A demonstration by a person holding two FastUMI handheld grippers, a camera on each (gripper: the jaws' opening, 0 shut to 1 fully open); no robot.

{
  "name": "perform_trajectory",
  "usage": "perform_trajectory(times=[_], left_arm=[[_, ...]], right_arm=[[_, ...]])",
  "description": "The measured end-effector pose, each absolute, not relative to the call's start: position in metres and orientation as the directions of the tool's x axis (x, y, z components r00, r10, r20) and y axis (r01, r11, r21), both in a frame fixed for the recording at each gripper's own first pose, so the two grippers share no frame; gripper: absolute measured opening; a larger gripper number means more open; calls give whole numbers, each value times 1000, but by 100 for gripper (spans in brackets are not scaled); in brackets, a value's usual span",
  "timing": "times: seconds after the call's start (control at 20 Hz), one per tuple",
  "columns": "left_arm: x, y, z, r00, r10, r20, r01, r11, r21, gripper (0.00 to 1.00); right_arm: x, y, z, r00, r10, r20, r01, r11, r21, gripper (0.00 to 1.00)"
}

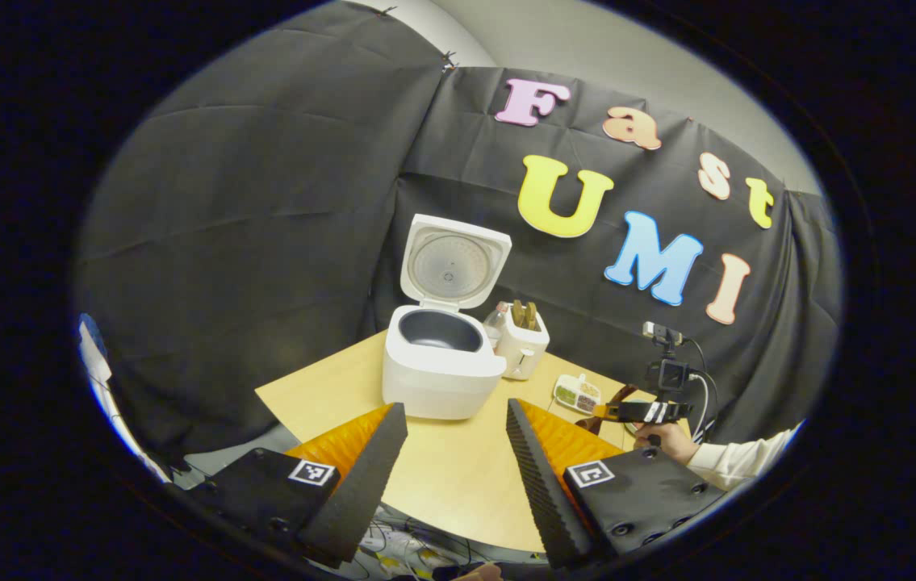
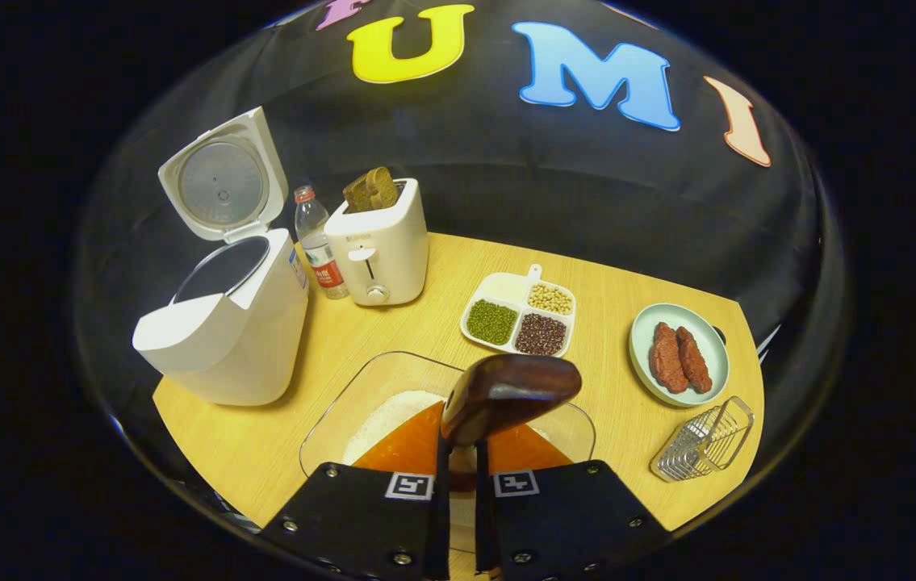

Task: Close the left gripper, press the button to open the rice cooker; take a wooden spoon from the chopstick holder with the right hand, scoop a spoonful of rice and pour it into the rice cooker, then put the wooden spoon back into the chopstick holder.

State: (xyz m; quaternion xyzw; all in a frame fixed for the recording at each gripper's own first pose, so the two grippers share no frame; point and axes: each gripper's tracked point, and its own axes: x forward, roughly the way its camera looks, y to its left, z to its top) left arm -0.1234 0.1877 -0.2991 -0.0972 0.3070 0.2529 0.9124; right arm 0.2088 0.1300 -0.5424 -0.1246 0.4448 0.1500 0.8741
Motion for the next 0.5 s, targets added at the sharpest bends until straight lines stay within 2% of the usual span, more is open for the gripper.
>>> perform_trajectory(times=[0.1, 0.15, 0.2, 0.25, 0.3, 0.35, 0.45, 0.5], left_arm=[[-125, 189, -302, 668, 412, -620, -541, 841, -23, 83], [-126, 190, -305, 660, 420, -622, -548, 836, -17, 94], [-128, 190, -306, 653, 427, -625, -555, 832, -12, 83], [-129, 191, -305, 650, 434, -625, -562, 827, -11, 83], [-131, 193, -305, 647, 441, -622, -571, 821, -12, 89], [-131, 195, -304, 644, 447, -621, -579, 815, -14, 83], [-133, 195, -300, 642, 457, -615, -588, 809, -12, 83], [-133, 194, -298, 641, 461, -613, -588, 809, -7, 89]], right_arm=[[211, 139, -547, 559, 162, -813, -390, 917, -85, 13], [210, 145, -549, 547, 177, -819, -396, 916, -67, 13], [208, 151, -551, 529, 192, -827, -389, 920, -35, 13], [206, 155, -554, 511, 204, -835, -376, 927, -4, 13], [208, 159, -555, 502, 215, -838, -355, 935, 27, 13], [207, 163, -554, 487, 231, -842, -341, 938, 61, 13], [205, 169, -554, 458, 268, -847, -298, 945, 137, 13], [205, 170, -554, 448, 284, -848, -269, 947, 175, 13]])
